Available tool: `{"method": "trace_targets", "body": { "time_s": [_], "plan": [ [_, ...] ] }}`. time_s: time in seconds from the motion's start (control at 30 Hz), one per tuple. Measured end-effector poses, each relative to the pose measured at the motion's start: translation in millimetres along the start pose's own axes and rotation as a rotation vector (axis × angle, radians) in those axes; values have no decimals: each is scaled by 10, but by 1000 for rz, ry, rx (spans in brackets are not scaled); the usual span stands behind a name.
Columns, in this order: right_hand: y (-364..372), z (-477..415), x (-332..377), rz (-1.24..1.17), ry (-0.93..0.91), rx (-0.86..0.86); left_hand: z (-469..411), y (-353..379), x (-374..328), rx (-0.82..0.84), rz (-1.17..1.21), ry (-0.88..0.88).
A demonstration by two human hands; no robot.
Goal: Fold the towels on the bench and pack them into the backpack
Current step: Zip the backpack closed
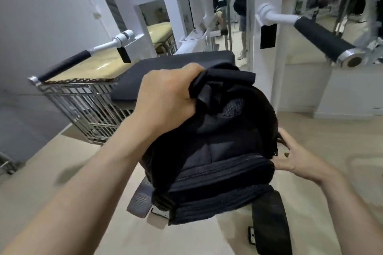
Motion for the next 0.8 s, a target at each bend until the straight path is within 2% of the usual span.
{"method": "trace_targets", "body": {
  "time_s": [0.1, 0.17, 0.23, 0.33, 0.47, 0.6, 0.63, 0.73, 0.8],
  "plan": [
    [-83, -420, 110, 31, -138, -381, -146, -174, 294, -98, 9, -45],
    [-98, -553, 391, -23, -227, -595, -246, -318, 688, -188, 54, -146],
    [-138, -626, 789, -21, -315, -760, -341, -404, 1253, -272, 100, -279],
    [-167, -741, 1522, 208, -392, -896, -413, -278, 2084, -311, 256, -476],
    [-122, -1005, 2156, 412, -390, -899, -365, 195, 2988, -204, 290, -666],
    [6, -1312, 2486, 703, -338, -875, -231, 814, 3430, 114, 191, -767],
    [15, -1421, 2486, 752, -300, -859, -189, 863, 3428, 99, 229, -762],
    [-52, -1716, 2326, 817, -176, -819, 112, 779, 3210, -111, 543, -699],
    [-111, -1888, 2211, 847, -117, -783, 348, 758, 2960, 2, 654, -619]
  ]
}}
Point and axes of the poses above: each hand's wrist, its own z-axis away from the middle knuckle, its own y-axis out of the palm, x = y × z, the point moved 9 cm from there along -z, towards the middle knuckle, and after that the axes turned 2 degrees about -z, right-handed, at the moved point
